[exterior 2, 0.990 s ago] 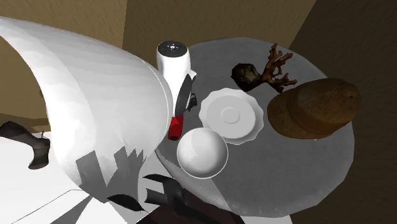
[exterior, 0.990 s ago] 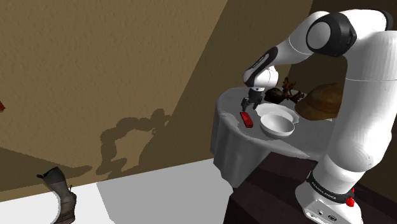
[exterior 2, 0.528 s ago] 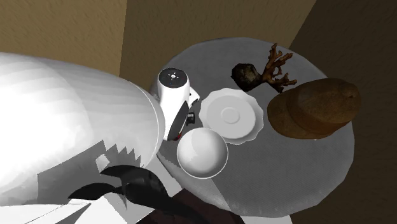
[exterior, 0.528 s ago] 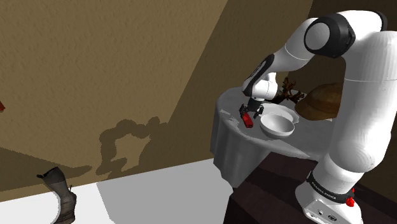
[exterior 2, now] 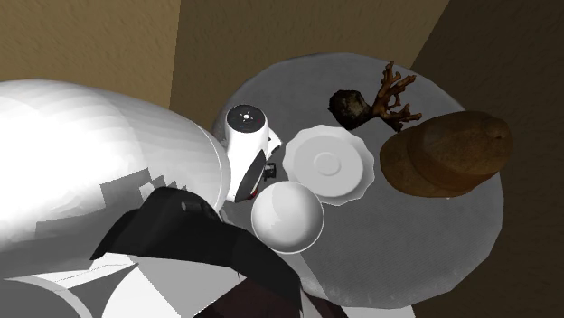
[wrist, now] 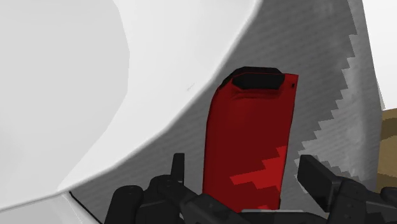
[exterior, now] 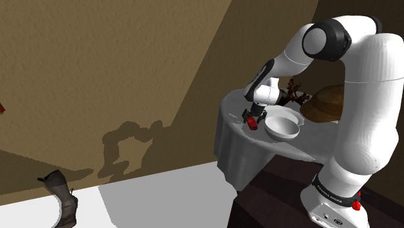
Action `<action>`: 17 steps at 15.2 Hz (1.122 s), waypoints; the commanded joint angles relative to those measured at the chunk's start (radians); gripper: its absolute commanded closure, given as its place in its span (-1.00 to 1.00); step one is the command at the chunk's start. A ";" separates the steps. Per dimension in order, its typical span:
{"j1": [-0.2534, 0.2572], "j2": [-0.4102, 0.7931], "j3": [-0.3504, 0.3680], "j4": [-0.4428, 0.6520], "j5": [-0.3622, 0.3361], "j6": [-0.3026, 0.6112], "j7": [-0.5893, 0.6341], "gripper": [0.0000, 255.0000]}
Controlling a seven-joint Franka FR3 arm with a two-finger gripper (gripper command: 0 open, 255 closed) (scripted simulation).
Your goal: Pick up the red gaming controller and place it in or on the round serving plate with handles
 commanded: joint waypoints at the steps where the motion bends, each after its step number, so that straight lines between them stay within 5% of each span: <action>1: -0.001 0.001 0.001 0.000 0.001 0.001 -0.001 -1.00; 3: -0.001 0.001 0.001 0.000 0.001 0.001 -0.001 -1.00; 4: -0.001 0.001 0.001 0.000 0.001 0.001 -0.001 1.00; 13: -0.001 0.001 0.001 0.000 0.002 0.001 -0.001 1.00; 17: 0.030 -0.052 -0.041 -0.011 -0.057 -0.037 0.047 1.00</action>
